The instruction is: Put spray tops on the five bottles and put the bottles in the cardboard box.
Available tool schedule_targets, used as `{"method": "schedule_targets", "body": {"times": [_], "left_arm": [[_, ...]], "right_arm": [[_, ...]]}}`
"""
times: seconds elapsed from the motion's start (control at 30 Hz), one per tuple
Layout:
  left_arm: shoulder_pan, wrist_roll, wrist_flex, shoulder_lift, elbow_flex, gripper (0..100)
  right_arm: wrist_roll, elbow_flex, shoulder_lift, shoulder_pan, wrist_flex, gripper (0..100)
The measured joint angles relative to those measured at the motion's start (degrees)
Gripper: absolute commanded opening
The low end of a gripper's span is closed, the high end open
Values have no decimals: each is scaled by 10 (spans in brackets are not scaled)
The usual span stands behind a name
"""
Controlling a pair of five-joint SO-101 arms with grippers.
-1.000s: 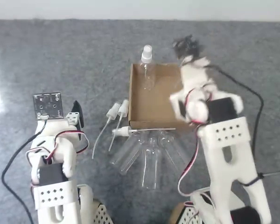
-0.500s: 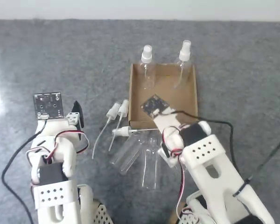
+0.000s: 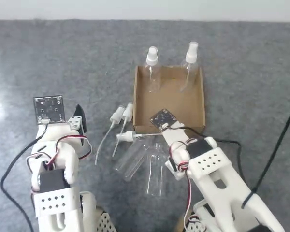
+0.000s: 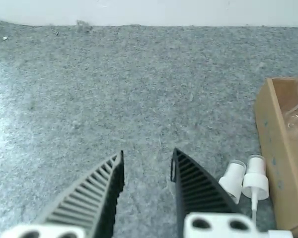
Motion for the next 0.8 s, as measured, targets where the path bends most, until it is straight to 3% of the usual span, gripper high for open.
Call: {"method": "schedule_targets", "body": {"times": [0.33,0.63,0.8], "left_arm": [[0,0,0,0,0,141],[0,0,3,0,0,141],[8,-2,46,9,-23,141]], "right_arm": [[105,-6,-4,12,56,58],[248,-208,10,130,324,58],[287,-326,10,212,368,62]]}}
